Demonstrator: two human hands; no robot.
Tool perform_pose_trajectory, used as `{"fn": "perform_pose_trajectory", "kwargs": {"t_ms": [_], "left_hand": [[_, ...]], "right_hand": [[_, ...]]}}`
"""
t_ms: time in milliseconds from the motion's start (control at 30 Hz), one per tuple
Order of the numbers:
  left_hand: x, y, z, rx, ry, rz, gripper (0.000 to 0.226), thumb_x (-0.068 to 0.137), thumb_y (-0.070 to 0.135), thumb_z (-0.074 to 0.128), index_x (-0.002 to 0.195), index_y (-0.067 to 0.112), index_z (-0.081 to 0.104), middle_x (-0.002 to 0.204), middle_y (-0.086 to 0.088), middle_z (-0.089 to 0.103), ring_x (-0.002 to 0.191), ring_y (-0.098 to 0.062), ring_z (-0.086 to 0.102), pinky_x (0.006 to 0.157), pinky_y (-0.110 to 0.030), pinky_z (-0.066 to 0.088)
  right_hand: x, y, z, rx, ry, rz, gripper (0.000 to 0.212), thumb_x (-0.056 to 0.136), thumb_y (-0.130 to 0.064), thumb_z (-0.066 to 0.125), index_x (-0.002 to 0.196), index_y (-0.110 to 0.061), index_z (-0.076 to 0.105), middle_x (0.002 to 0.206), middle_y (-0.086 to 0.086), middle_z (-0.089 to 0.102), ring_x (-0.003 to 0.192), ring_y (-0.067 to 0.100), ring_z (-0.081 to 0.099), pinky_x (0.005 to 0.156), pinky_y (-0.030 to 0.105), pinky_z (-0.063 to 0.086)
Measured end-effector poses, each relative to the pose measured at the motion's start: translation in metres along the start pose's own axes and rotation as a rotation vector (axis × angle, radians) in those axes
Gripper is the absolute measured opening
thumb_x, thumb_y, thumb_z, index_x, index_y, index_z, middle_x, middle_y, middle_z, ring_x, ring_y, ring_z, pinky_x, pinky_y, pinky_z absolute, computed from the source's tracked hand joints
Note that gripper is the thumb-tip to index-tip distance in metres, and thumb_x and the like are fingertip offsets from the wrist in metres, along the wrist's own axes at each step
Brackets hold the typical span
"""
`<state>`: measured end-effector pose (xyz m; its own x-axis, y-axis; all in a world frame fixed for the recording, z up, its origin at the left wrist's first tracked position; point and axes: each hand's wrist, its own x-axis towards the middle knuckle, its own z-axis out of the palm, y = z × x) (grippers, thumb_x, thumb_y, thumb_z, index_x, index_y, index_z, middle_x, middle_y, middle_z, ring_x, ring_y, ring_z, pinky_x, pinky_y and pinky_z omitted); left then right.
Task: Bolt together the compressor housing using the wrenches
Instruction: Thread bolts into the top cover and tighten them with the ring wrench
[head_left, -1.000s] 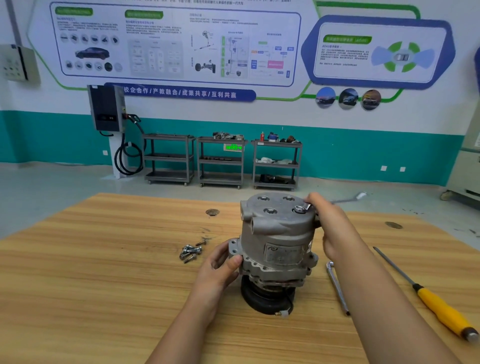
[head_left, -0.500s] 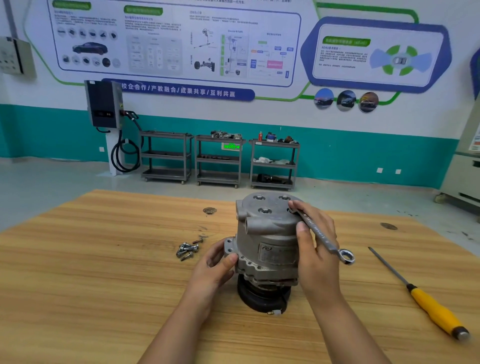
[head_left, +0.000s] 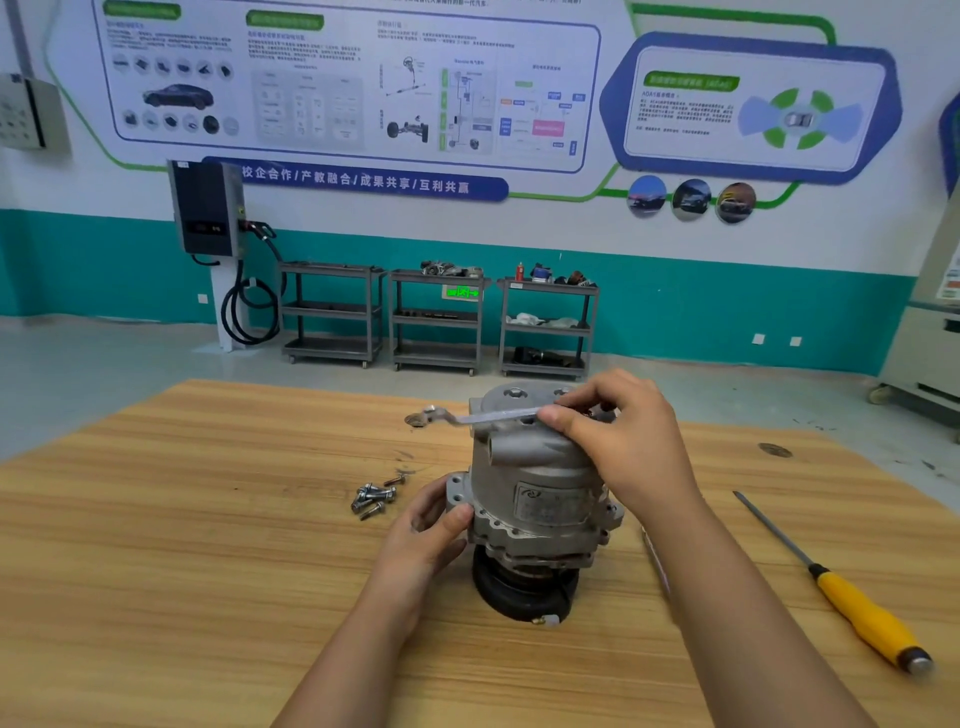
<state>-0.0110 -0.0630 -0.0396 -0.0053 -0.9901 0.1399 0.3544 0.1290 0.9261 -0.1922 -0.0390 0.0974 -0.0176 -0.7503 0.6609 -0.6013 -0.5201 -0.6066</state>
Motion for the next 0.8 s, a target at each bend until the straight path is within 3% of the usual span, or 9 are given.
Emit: {"fn": "perform_pose_trajectory", "kwargs": {"t_ms": [200,333,433,500,567,633,700,733,800], "left_hand": [[0.0,0.0,0.0,0.014,-0.003,-0.002,0.061,0.061,0.032,0.081,0.117,0.026,0.06,0.12,0.002,0.066,0.111,-0.022,0.061,0.087,-0.037,0.051],[0.0,0.0,0.001,0.013,-0.009,-0.003,0.062,0.066,0.029,0.083,0.122,0.023,0.056,0.123,0.0,0.064,0.113,-0.024,0.06,0.095,-0.042,0.048],[-0.001,0.001,0.002,0.014,-0.01,0.001,0.065,0.063,0.029,0.075,0.124,0.023,0.055,0.125,0.0,0.063,0.114,-0.023,0.059,0.094,-0.041,0.048],[-0.002,0.002,0.002,0.018,-0.01,0.002,0.065,0.063,0.029,0.073,0.125,0.022,0.054,0.125,0.0,0.062,0.115,-0.023,0.059,0.093,-0.039,0.048],[-0.002,0.002,0.002,0.02,-0.013,0.01,0.062,0.063,0.028,0.073,0.122,0.024,0.055,0.124,0.0,0.063,0.114,-0.022,0.059,0.09,-0.037,0.049],[-0.002,0.002,0.002,0.023,-0.01,0.012,0.058,0.063,0.028,0.073,0.119,0.027,0.056,0.123,0.001,0.064,0.113,-0.022,0.06,0.09,-0.037,0.049],[-0.002,0.002,0.002,0.022,-0.008,0.011,0.056,0.063,0.028,0.073,0.117,0.028,0.057,0.122,0.003,0.064,0.113,-0.022,0.06,0.091,-0.037,0.049],[-0.002,0.001,0.002,0.023,-0.007,0.011,0.056,0.063,0.029,0.073,0.117,0.028,0.058,0.121,0.003,0.064,0.113,-0.022,0.06,0.09,-0.037,0.049],[-0.002,0.001,0.003,0.025,-0.003,0.013,0.057,0.061,0.03,0.074,0.116,0.029,0.058,0.121,0.005,0.065,0.112,-0.021,0.06,0.088,-0.035,0.049]], "right_hand": [[0.021,-0.003,0.008,-0.127,0.004,0.171,0.032,0.08,-0.04,0.071,0.062,-0.024,0.05,0.07,-0.008,0.058,0.083,0.021,0.056,0.088,0.045,0.041],[0.022,0.005,0.012,-0.032,0.021,0.278,0.023,0.085,-0.032,0.065,0.067,-0.023,0.052,0.084,0.004,0.059,0.098,0.032,0.053,0.088,0.048,0.042],[0.022,0.012,0.016,0.027,0.098,0.419,0.013,0.085,-0.032,0.062,0.093,-0.023,0.058,0.12,0.007,0.05,0.12,0.03,0.039,0.101,0.047,0.035],[0.022,0.016,0.016,0.071,0.088,0.528,0.04,0.085,-0.035,0.06,0.121,-0.02,0.051,0.134,0.006,0.044,0.127,0.028,0.035,0.106,0.049,0.031],[0.022,0.018,0.017,0.251,0.043,0.641,0.055,0.083,-0.038,0.059,0.132,-0.017,0.046,0.135,0.008,0.047,0.123,0.028,0.044,0.103,0.049,0.038],[0.02,0.018,0.015,0.348,0.0,0.679,0.047,0.084,-0.037,0.059,0.125,-0.016,0.055,0.125,0.009,0.056,0.112,0.026,0.053,0.093,0.042,0.047],[0.021,0.016,0.013,0.364,-0.005,0.637,0.017,0.087,-0.031,0.057,0.094,-0.019,0.066,0.104,0.006,0.066,0.094,0.021,0.06,0.075,0.034,0.047],[0.021,0.016,0.013,0.364,0.002,0.603,0.015,0.088,-0.028,0.055,0.081,-0.019,0.065,0.094,0.003,0.068,0.086,0.018,0.06,0.068,0.032,0.044],[0.023,0.016,0.012,0.339,0.018,0.566,0.02,0.089,-0.024,0.049,0.074,-0.017,0.061,0.082,0.003,0.064,0.075,0.017,0.055,0.063,0.031,0.037]]}}
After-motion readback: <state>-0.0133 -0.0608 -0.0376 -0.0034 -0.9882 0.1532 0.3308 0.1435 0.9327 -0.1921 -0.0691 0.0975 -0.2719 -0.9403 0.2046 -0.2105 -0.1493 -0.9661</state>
